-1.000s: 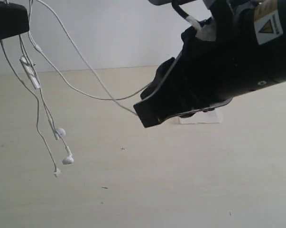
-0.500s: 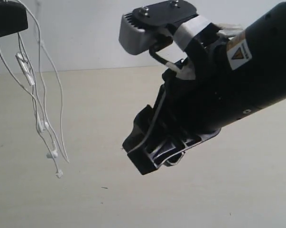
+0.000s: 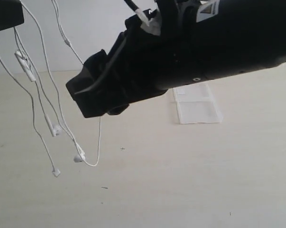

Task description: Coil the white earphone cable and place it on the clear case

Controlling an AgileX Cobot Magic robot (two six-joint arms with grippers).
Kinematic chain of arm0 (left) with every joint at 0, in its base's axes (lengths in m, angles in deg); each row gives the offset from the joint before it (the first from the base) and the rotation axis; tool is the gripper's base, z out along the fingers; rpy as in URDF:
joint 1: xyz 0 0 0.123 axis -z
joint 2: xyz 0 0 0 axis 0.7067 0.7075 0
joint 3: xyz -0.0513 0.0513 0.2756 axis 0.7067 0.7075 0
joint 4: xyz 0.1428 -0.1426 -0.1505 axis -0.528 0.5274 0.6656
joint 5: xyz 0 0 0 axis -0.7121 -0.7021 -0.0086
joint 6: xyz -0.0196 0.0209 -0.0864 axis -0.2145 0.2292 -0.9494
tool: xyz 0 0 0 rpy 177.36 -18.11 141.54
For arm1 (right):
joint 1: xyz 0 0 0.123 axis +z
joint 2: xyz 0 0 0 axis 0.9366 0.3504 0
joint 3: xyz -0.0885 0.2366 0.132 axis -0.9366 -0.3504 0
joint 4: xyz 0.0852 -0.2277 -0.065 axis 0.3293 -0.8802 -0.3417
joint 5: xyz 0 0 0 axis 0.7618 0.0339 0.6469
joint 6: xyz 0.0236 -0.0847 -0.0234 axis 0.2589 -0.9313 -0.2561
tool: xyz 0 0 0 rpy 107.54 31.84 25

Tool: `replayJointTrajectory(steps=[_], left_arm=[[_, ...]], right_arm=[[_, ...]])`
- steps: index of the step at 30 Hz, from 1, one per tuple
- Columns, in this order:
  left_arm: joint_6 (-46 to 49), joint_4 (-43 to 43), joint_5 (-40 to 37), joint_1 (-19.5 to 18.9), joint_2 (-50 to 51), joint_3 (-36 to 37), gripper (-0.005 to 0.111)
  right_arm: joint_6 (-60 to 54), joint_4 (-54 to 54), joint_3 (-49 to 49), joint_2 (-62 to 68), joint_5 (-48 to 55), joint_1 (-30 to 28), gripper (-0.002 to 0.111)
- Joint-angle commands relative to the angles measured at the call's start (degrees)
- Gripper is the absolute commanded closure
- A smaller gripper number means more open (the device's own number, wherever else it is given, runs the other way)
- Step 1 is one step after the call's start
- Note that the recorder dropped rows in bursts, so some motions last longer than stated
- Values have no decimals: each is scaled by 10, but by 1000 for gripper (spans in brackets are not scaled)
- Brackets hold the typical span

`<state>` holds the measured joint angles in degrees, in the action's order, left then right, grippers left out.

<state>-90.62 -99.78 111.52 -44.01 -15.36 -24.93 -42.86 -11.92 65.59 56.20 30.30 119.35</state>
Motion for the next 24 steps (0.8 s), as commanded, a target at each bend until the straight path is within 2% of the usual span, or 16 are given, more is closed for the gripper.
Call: replayJointTrajectory(steps=[1,5,12,20,24], left_arm=[[-5,5,-29,2,-9,-4,107],[-5,5,-30,2,-9,-4,107],[-5,5,-36,2,-9,-4,107],[-8,5,-35,2,-9,-4,107],[-8,5,-35,2,-9,-4,107]], right_arm=[[-51,65,-2,35,-26,2,47],[-101,129,-1,66,-50,8,46],[-186,200,-1,88,-109,8,30],[-188,200,-1,88,-116,8,30],[-226,210,-1,88,-116,8,30]])
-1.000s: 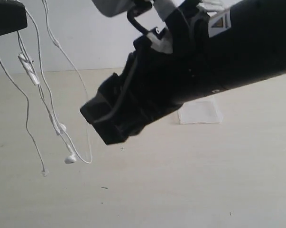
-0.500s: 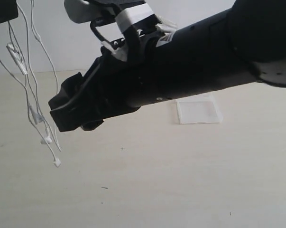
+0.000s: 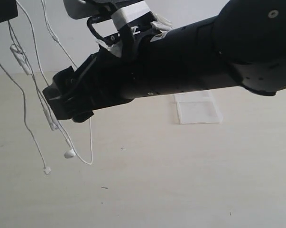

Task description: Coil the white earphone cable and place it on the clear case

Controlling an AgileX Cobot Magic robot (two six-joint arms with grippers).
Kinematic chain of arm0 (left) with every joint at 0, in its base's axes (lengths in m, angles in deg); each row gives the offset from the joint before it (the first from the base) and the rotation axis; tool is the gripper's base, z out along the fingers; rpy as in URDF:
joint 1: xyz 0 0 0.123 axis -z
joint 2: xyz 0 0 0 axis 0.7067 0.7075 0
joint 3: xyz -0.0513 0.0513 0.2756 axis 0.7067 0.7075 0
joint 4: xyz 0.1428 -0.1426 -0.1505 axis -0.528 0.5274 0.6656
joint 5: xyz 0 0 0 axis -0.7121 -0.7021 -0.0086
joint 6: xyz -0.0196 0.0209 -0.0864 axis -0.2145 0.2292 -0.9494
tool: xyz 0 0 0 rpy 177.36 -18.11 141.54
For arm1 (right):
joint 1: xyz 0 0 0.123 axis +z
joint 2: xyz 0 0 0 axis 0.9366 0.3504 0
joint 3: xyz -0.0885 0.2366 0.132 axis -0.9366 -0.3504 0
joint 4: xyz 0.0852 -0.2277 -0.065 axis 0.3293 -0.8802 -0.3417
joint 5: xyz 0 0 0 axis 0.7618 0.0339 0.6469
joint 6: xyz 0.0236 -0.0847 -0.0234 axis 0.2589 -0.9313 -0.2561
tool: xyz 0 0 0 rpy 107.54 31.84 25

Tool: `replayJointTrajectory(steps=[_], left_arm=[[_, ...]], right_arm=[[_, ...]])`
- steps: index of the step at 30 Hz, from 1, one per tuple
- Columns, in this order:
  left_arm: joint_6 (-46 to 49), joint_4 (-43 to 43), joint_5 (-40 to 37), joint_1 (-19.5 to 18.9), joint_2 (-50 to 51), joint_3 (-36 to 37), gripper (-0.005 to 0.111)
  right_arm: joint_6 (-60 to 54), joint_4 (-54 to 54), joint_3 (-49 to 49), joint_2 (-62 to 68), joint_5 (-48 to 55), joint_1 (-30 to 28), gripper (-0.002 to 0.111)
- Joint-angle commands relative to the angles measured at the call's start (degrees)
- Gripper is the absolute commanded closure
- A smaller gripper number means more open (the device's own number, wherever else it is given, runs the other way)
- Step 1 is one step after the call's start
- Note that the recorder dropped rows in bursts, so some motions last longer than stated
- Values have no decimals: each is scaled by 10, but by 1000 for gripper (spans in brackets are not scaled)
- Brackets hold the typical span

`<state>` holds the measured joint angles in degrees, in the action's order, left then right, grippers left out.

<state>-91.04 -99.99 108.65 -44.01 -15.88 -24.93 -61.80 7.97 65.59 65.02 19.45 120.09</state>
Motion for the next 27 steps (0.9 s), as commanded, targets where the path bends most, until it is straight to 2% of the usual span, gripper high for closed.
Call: replayJointTrajectory(steps=[1,10,18,23,27], left_arm=[[-4,7,-6,2,-4,-4,107],[-4,7,-6,2,-5,-4,107],[-4,7,-6,2,-5,-4,107],[-4,7,-6,2,-5,-4,107],[-4,7,-10,2,-5,-4,107]], right_arm=[[-51,18,-1,0,-8,1,30],[-120,54,-1,0,-3,1,30],[-225,148,-1,0,-6,1,29],[-228,172,-1,0,-15,1,22],[-228,177,-1,0,-7,1,22]])
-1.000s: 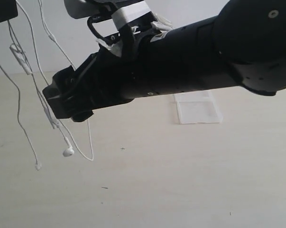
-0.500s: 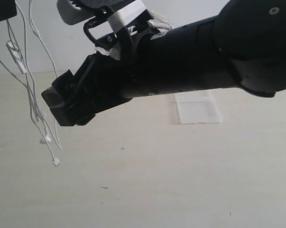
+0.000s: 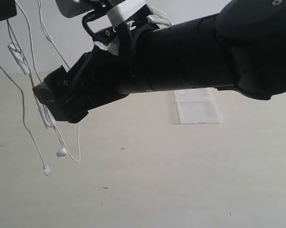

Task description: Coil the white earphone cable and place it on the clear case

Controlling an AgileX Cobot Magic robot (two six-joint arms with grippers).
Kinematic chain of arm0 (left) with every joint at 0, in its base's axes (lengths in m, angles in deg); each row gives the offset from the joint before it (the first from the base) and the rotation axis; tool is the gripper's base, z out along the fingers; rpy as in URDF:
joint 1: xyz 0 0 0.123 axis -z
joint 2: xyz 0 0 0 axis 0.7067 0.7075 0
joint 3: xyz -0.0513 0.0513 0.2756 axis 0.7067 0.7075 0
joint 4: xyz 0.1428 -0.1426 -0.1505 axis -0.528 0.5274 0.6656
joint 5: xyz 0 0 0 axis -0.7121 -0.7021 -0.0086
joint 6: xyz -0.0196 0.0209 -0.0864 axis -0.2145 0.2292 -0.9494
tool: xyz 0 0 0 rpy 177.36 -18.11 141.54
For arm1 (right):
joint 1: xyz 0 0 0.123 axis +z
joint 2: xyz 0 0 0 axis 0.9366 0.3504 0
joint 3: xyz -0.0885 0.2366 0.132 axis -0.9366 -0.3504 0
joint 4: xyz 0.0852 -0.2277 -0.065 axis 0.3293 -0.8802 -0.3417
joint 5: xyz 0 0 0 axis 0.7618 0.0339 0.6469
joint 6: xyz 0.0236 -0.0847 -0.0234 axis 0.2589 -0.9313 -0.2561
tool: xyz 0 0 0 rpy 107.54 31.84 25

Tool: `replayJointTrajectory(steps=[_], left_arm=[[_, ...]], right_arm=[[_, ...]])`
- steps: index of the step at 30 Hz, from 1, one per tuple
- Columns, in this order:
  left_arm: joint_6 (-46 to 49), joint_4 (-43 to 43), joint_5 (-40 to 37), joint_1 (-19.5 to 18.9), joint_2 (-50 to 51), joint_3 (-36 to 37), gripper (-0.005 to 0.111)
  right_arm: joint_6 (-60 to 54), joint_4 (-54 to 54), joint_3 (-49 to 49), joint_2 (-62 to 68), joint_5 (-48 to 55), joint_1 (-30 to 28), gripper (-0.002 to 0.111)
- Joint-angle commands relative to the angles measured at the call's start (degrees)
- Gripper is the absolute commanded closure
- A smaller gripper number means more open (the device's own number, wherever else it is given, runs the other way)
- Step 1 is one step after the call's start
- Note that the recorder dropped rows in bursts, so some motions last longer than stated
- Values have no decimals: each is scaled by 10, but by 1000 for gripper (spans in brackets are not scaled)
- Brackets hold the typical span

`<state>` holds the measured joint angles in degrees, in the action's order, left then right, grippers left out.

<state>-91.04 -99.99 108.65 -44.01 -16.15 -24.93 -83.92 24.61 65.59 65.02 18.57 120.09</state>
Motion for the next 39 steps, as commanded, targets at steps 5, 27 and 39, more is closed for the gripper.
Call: replayJointTrajectory(steps=[5,27,39], left_arm=[[-4,7,-13,2,-2,-4,107],[-4,7,-13,2,-2,-4,107],[-4,7,-10,2,-2,-4,107]], right_arm=[[-10,16,0,0,6,1,22],[-329,318,11,61,100,1,22],[-314,318,63,73,88,1,22]])
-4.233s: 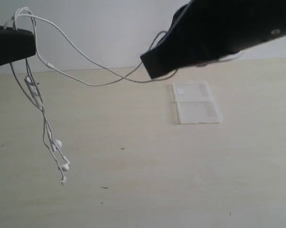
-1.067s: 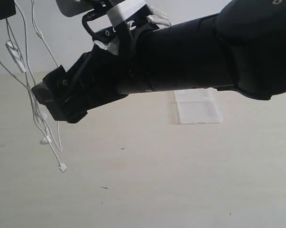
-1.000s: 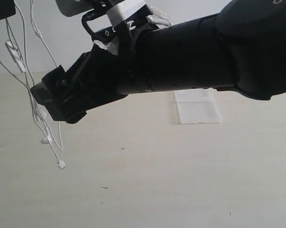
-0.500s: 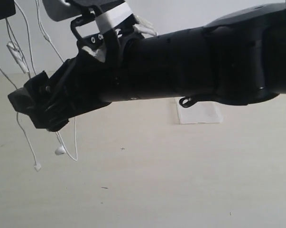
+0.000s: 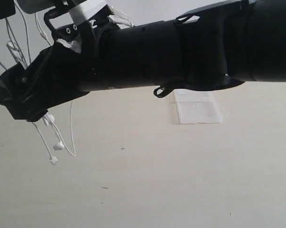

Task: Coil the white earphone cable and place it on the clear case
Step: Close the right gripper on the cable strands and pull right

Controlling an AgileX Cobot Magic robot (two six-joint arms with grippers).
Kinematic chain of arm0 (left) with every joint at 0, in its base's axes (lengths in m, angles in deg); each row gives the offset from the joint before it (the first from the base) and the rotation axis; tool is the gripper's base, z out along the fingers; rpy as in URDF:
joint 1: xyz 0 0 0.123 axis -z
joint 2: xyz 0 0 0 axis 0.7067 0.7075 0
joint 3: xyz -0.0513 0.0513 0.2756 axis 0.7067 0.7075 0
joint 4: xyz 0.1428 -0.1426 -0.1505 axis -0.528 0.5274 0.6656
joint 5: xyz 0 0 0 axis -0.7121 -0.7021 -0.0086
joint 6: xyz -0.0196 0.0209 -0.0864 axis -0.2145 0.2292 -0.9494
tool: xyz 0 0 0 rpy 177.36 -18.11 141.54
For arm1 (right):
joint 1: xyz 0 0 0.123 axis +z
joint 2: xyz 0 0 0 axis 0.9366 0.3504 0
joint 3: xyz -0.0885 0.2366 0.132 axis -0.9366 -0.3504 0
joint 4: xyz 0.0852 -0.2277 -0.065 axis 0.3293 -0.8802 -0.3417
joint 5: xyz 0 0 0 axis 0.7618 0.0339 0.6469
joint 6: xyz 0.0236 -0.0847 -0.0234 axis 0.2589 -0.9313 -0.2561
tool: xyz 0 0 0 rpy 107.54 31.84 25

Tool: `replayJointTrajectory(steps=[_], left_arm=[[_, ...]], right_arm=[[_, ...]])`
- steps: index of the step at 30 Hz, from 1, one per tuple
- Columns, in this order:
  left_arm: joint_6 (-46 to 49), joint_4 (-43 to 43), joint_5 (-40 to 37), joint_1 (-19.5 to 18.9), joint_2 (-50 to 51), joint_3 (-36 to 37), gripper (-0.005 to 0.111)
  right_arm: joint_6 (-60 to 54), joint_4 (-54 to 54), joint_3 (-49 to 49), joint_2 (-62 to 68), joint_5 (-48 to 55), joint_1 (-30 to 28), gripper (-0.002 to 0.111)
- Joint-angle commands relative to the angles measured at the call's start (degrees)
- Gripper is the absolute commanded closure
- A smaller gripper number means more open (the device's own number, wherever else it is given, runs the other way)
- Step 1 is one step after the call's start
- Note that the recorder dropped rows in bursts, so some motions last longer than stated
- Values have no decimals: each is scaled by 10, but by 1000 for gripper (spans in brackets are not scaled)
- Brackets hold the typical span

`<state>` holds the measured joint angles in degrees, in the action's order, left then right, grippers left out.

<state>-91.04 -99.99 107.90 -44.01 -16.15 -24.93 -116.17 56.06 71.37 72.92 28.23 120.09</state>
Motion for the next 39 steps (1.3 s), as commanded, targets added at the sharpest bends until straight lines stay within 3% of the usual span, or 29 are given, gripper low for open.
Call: replayJointTrajectory(steps=[1,11,16,25,34,39], left_arm=[[-4,7,-3,2,-2,-4,107],[-4,7,-17,2,-2,-4,107],[-2,7,-17,2,-2,-4,107],[-2,7,-17,2,-2,-4,107],[-1,7,-17,2,-2,-4,107],[-1,7,-17,2,-2,-4,107]], right_arm=[[24,4,5,-10,-7,1,22],[385,-294,5,-46,49,1,22],[441,-407,5,-58,29,1,22],[445,-411,10,-49,-79,1,22],[436,-364,67,35,-29,1,22],[315,-240,80,61,39,1,22]])
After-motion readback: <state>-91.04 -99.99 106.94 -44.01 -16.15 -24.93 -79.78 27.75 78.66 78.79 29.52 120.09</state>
